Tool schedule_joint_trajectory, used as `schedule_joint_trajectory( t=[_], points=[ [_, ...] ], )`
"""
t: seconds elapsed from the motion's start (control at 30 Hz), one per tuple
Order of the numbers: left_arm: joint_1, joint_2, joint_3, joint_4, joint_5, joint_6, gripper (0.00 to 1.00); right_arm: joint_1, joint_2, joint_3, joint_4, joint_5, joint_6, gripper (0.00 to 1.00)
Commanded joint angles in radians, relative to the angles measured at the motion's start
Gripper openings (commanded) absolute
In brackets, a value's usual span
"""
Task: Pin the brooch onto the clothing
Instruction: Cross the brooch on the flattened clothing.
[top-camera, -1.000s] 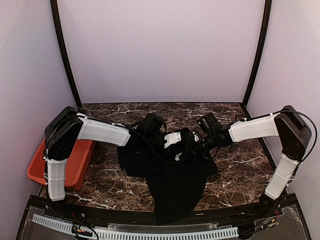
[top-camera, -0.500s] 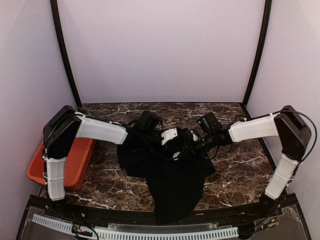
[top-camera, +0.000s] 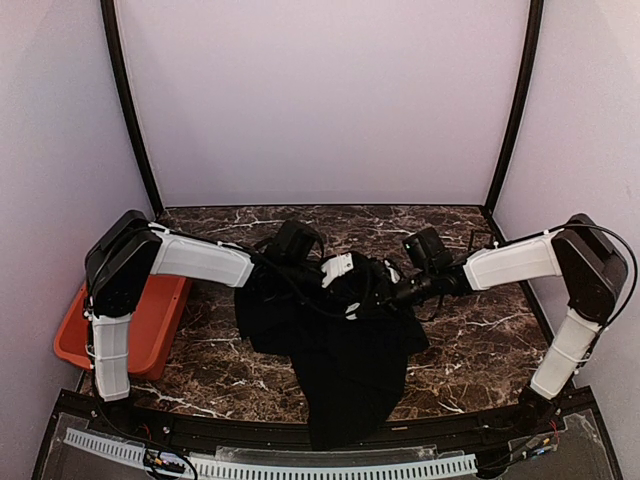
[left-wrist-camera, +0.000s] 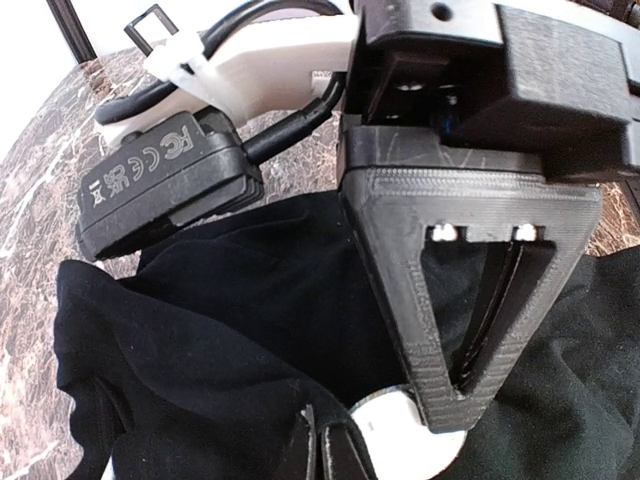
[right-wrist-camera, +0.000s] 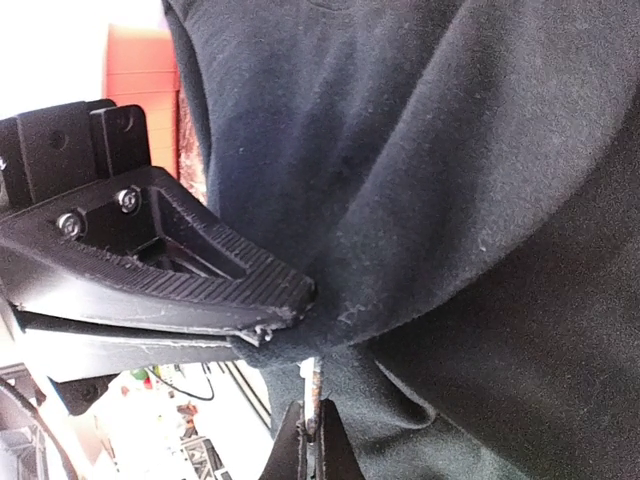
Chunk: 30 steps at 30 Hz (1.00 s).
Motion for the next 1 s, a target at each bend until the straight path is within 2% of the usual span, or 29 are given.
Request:
schedule_joint_trajectory(
  t=[0.0,0.5,0.97],
  points=[
    [-0.003,-0.065,0.004,0.028,0.055,-0.007,0.01,0.002,-0.039,-0.005,0.134,-0.111,0.000,0.00],
    [-0.003,-0.057,0.046,-0.074,0.179,0.020,0.01,0.002,-0.028,0.062,0.118,-0.154,-0.053,0.00],
    [-0.003,-0.058,0.062,-0.102,0.196,0.017,0.01,-0.007,0.004,-0.009,0.442,-0.262,0.119,0.00]
  ],
)
